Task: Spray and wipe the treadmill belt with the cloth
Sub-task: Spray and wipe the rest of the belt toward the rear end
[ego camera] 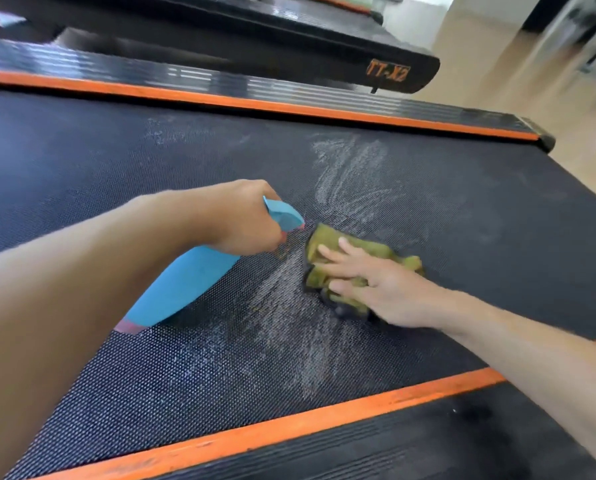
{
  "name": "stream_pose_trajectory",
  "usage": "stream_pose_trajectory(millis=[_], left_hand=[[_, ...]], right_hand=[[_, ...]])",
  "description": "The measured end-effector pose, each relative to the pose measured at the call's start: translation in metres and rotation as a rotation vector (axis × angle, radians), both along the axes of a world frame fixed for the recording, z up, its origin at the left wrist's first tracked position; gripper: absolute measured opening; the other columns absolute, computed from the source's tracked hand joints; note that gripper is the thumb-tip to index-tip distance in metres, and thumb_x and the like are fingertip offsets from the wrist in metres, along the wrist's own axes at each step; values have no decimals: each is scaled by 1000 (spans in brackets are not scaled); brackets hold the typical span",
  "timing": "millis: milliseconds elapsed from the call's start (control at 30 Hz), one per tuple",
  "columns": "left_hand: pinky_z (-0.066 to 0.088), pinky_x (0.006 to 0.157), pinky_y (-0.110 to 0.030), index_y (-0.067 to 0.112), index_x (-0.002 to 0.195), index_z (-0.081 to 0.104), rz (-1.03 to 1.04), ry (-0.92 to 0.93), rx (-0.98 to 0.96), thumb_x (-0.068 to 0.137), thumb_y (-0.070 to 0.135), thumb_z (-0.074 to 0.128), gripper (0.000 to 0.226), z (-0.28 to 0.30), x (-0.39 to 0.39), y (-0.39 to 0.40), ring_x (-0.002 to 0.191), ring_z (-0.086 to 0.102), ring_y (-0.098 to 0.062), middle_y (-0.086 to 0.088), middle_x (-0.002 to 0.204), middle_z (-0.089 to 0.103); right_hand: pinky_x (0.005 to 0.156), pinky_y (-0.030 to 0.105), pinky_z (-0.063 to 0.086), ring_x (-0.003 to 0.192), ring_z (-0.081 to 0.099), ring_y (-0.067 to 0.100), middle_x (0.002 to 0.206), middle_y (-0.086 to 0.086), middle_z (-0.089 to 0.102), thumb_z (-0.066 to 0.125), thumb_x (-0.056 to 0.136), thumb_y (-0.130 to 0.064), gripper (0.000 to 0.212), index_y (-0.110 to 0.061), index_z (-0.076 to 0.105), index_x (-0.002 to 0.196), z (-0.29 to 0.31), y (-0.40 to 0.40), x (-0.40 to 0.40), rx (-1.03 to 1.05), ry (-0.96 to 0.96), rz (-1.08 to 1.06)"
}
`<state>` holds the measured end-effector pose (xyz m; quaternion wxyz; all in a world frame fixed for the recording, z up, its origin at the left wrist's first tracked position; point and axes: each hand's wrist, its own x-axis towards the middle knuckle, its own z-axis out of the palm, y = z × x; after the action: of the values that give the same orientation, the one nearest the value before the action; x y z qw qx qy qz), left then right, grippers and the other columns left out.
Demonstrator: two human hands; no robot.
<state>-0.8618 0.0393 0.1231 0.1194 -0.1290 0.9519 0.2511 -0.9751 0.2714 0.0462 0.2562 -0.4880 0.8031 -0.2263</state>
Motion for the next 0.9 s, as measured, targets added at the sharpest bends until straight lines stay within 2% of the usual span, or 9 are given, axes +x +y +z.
stream_pose_trajectory(millis=[100, 167, 267, 367, 433, 500, 600, 733, 900], left_hand=[[62, 75, -46, 22, 86, 67, -5, 4, -17, 66, 41, 51, 31, -7, -4, 0, 81, 69, -30, -4, 85, 71], [62, 75, -45, 24, 88, 68, -4, -12, -28, 67, 39, 52, 30, -9, -7, 1, 79, 68, -29, -4, 85, 70], [61, 75, -40, 30, 82, 61, 18, -10, -24, 68, 41, 53, 20, -8, -10, 2, 79, 67, -25, 1, 86, 68], [61, 79, -42, 30, 79, 63, 46, 13, -15, 64, 45, 52, 24, -8, -8, 0, 81, 69, -25, 3, 84, 69], [61, 81, -42, 30, 80, 65, 80, 31, 7, 65, 47, 53, 26, -7, -6, -5, 82, 70, -24, 4, 86, 71], [61, 84, -43, 32, 85, 67, 115, 38, 41, 67, 47, 55, 26, -5, -5, -10, 85, 71, -22, 5, 91, 74], [61, 83, -43, 30, 86, 65, 173, 40, 92, 65, 45, 54, 29, 0, -1, -17, 86, 70, -25, 2, 93, 74], [61, 79, -48, 22, 83, 73, 261, 74, 122, 65, 40, 55, 31, 1, 12, -31, 84, 72, -31, -2, 84, 77], [59, 94, -51, 27, 82, 80, 455, 162, 222, 63, 35, 63, 27, 8, 31, -56, 95, 73, -32, 0, 88, 80]], right_hand=[[116, 16, -7, 148, -6, 4, 157, -17, 22, 51, 99, -31, 42, -34, 47, 141, -9, 0, 47, -46, 104, 308], [116, 15, -3, 148, -1, 3, 156, -15, 25, 53, 99, -26, 42, -29, 48, 141, -4, 2, 36, -46, 89, 331], [117, 18, 2, 146, 5, 0, 156, -18, 24, 50, 101, -24, 43, -34, 45, 142, 5, 13, -30, 45, 71, 44], [120, 28, 6, 149, 11, 12, 158, -14, 21, 42, 102, -39, 46, -30, 39, 147, 4, 31, -96, 185, 290, -435], [120, 36, 6, 150, 9, 17, 160, -12, 19, 38, 103, -42, 49, -26, 35, 149, 6, 28, -103, 219, 318, -573], [116, 25, 4, 148, 10, 14, 155, -16, 24, 39, 103, -39, 47, -26, 37, 148, 10, 9, -78, 150, 313, -505], [107, 4, -5, 147, 9, 9, 155, -14, 28, 47, 102, -31, 45, -25, 42, 146, 2, -26, -8, -49, 264, -103], [118, 20, 2, 148, 7, 10, 157, -9, 28, 47, 101, -31, 44, -25, 45, 145, -13, -53, 24, -64, 282, 387], [121, 35, 5, 148, 6, 6, 159, -18, 20, 40, 104, -35, 45, -32, 37, 148, 1, -77, -66, 55, 209, -120]])
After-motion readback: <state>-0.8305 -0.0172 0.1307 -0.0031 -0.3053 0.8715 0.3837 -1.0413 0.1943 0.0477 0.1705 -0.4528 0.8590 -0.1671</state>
